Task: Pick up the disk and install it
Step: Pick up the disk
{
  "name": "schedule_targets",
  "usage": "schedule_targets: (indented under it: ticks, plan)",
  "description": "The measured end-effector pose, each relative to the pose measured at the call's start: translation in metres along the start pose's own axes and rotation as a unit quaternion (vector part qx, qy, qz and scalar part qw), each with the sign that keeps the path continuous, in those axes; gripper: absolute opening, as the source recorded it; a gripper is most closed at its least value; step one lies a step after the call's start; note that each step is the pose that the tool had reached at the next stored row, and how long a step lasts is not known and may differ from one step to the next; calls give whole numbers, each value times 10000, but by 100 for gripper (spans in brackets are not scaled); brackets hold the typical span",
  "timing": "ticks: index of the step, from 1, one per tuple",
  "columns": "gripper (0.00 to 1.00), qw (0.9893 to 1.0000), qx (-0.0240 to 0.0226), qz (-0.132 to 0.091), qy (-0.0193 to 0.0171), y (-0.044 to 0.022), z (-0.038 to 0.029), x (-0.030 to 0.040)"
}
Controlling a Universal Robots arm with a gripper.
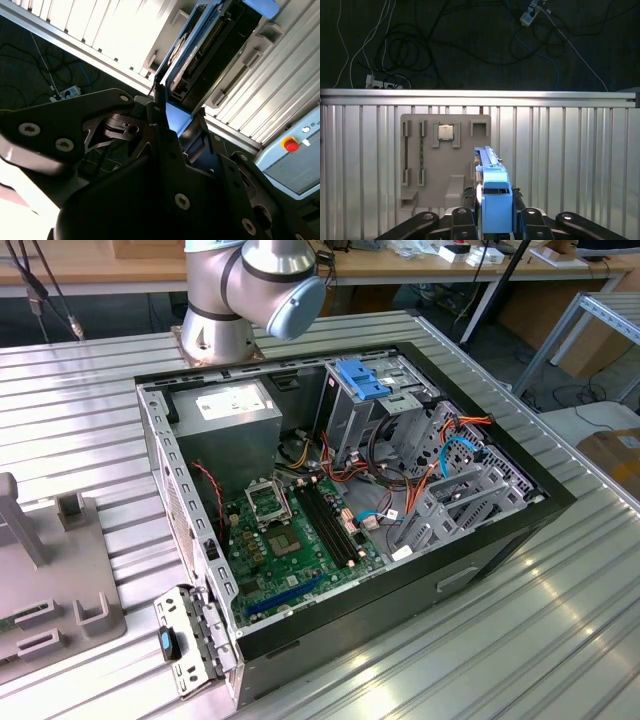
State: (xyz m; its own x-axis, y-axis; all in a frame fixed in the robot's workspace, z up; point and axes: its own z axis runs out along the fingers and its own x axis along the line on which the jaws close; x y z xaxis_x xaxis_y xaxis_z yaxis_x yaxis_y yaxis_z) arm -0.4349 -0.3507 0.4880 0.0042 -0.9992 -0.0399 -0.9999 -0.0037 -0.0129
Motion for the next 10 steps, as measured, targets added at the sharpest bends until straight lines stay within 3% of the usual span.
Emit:
schedule_targets:
  ticks: [5, 10]
  plan:
    - [36, 10000, 0, 0, 0, -121, 2, 0]
    - [36, 10000, -6, 0, 0, -144, -56, -2]
